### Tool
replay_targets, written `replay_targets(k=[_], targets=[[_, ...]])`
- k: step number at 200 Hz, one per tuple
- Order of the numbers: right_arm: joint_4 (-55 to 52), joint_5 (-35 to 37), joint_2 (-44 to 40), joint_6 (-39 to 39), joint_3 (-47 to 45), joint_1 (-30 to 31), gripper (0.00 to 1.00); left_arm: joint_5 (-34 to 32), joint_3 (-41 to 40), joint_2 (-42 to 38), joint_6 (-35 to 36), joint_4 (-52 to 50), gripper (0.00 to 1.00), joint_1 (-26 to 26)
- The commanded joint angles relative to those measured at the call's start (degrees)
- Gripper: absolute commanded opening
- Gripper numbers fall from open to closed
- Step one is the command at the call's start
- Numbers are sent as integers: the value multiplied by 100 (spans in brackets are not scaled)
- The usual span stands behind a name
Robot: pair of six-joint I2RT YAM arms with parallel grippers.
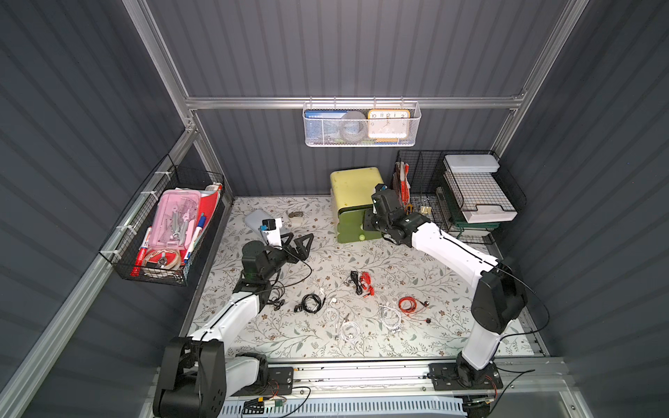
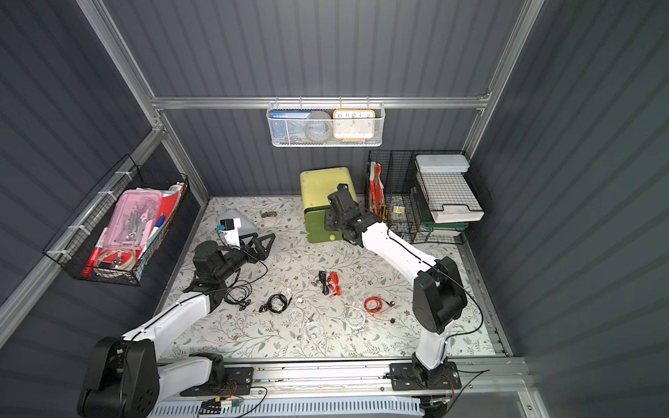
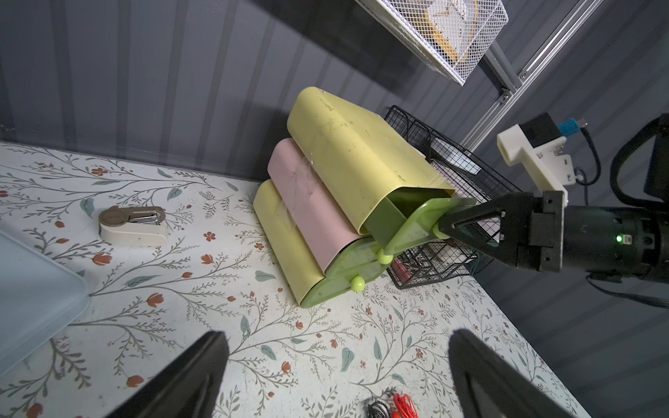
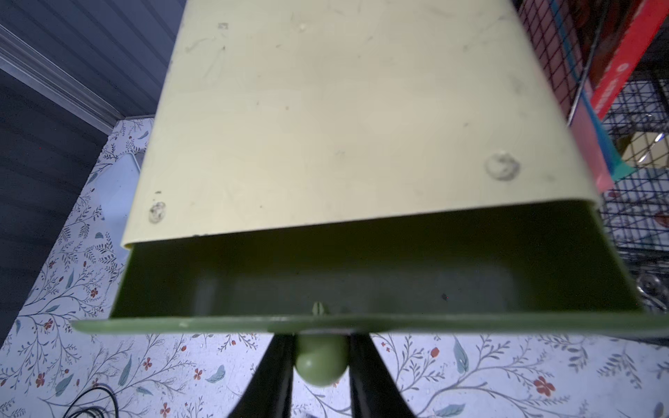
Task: Place the wired earphones into the drawer by color
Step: Open the drawer in the storage box.
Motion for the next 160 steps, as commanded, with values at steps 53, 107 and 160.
replay_targets(k=[53,107,160], targets=[[-77,134,-290,-78,-318,86,26,81,-18,-131,79,122,99,-18],[-31,156,-288,-71,-424,105,26,-143,672,479,305,-165,99,-230],[-31,163,-287,-104,-406,111,26,-292,2004,1697,433,-534,99,-746]])
